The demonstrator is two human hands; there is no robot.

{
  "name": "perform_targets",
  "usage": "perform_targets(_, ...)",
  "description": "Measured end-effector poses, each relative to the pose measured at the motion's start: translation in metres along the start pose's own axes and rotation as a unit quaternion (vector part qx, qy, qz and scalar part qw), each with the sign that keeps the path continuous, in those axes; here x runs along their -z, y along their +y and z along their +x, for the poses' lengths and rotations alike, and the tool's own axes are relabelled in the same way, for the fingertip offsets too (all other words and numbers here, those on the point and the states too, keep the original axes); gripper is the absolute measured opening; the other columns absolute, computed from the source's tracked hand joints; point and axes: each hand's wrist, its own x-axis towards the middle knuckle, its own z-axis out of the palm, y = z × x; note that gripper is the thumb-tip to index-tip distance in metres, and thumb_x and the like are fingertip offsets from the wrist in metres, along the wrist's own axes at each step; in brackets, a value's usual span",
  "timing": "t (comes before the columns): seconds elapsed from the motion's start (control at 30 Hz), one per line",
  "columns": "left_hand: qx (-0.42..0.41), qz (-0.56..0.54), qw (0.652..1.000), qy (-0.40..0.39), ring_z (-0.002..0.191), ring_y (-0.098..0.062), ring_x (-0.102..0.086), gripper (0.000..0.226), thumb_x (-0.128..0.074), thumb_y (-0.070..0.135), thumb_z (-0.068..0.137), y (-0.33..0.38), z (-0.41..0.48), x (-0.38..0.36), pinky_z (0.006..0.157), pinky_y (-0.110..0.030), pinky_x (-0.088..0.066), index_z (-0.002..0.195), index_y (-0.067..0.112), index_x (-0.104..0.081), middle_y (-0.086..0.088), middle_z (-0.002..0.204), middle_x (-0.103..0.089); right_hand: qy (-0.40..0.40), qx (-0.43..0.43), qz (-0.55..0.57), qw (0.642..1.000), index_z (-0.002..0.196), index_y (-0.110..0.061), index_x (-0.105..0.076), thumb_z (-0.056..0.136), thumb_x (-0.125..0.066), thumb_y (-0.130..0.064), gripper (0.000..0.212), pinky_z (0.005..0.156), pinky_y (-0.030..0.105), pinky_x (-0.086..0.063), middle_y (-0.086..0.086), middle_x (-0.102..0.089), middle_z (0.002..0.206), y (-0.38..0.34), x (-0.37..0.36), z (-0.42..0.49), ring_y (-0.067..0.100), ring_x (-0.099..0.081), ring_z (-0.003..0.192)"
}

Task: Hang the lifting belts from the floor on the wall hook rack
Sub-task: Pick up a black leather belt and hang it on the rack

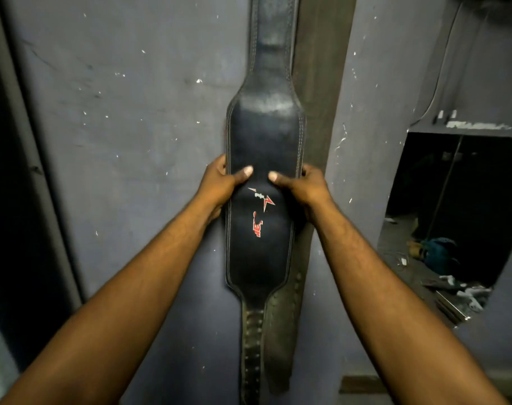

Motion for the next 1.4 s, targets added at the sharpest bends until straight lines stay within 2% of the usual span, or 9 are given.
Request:
perform_targets(0.1,0.081,0.009,0.996,-0.018,0.099,-0.028,-0.071,0.033,-0.071,0.005,0.086,-0.063,-0.04,0.008,0.087,-0.038,-0.06,0.119,0.006,-0.064,-0.016,0.112,-0.073,-0.005,-0.09,-0.05,0.995,0.099,-0.019,-0.073,0.074,-0.087,-0.021,0.029,0.079,0.031,-0.062,0.007,-0.078,0.105,0.064,0.004,-0.028,0.017,-0.074,0.085)
perform_targets(0.23,0.057,0.049,0.995,0.07,0.096,-0.02,-0.073,0.034,-0.075,0.017,0.082,-0.095,-0.045,0.002,0.089,-0.044,-0.059,0.115,0.014,-0.068,-0.004,0.105,-0.076,0.08,-0.083,-0.113,0.987,0.088,-0.03,-0.07,0.07,-0.086,-0.046,0.029,0.089,0.037,-0.058,-0.009,-0.076,0.09,0.088,-0.002,-0.021,0.015,-0.072,0.087)
perform_targets(0.53,0.083,0.155,0.984,0.038,0.105,-0.018,-0.069,0.047,-0.073,0.041,0.077,-0.157,-0.09,0.016,0.095,-0.045,-0.056,0.121,0.025,-0.063,-0.001,0.115,-0.072,0.041,-0.15,-0.085,0.984,0.099,-0.025,-0.067,0.074,-0.087,-0.035,0.033,0.089,0.036,-0.058,-0.003,-0.073,0.098,0.146,-0.002,-0.065,0.02,-0.071,0.094)
perform_targets(0.8,0.161,0.124,0.978,0.045,0.101,-0.019,-0.071,0.038,-0.075,0.028,0.083,-0.182,-0.107,0.023,0.084,-0.031,-0.06,0.117,0.017,-0.066,-0.002,0.108,-0.074,-0.011,-0.221,-0.114,0.969,0.115,-0.017,-0.065,0.076,-0.084,-0.04,0.049,0.083,0.029,-0.054,-0.003,-0.069,0.099,0.178,0.002,-0.078,0.01,-0.064,0.083)
perform_targets(0.9,0.124,0.186,0.969,0.108,0.086,-0.018,-0.072,0.019,-0.073,0.029,0.086,-0.197,-0.119,0.015,0.073,-0.027,-0.06,0.099,0.015,-0.069,-0.003,0.092,-0.074,0.027,-0.241,-0.137,0.96,0.116,-0.017,-0.066,0.071,-0.083,-0.052,0.06,0.093,0.039,-0.056,0.003,-0.072,0.109,0.2,-0.003,-0.081,0.021,-0.068,0.1)
perform_targets(1.03,0.091,0.238,0.956,0.148,0.063,-0.004,-0.061,0.021,-0.075,0.035,0.083,-0.203,-0.109,0.013,0.06,-0.018,-0.05,0.079,0.018,-0.063,0.003,0.072,-0.066,0.044,-0.223,-0.161,0.96,0.107,-0.017,-0.067,0.068,-0.081,-0.061,0.06,0.087,0.037,-0.058,0.001,-0.073,0.103,0.203,-0.006,-0.072,0.019,-0.069,0.096)
perform_targets(1.13,0.107,0.232,0.957,0.141,0.071,-0.02,-0.069,0.027,-0.075,0.036,0.082,-0.209,-0.11,0.015,0.066,-0.032,-0.059,0.083,0.011,-0.065,-0.009,0.078,-0.07,0.041,-0.201,-0.146,0.968,0.09,-0.026,-0.065,0.072,-0.083,-0.053,0.037,0.083,0.032,-0.058,-0.007,-0.071,0.089,0.21,-0.004,-0.074,0.012,-0.069,0.087)
perform_targets(1.23,0.189,0.164,0.959,0.136,0.074,-0.025,-0.067,0.015,-0.072,0.023,0.085,-0.216,-0.125,0.022,0.074,-0.048,-0.061,0.081,0.011,-0.064,-0.015,0.081,-0.068,0.026,-0.209,-0.133,0.969,0.087,-0.021,-0.068,0.071,-0.084,-0.053,0.039,0.082,0.035,-0.061,-0.005,-0.073,0.084,0.215,-0.004,-0.085,0.011,-0.07,0.081)
perform_targets(1.4,0.29,0.166,0.937,0.105,0.083,-0.033,-0.072,0.019,-0.064,0.031,0.088,-0.235,-0.198,0.036,0.08,-0.045,-0.061,0.072,0.022,-0.069,-0.011,0.085,-0.073,0.024,-0.292,-0.148,0.944,0.077,-0.022,-0.062,0.068,-0.082,-0.06,0.043,0.083,0.046,-0.062,0.003,-0.074,0.085,0.231,0.005,-0.139,0.026,-0.073,0.083)
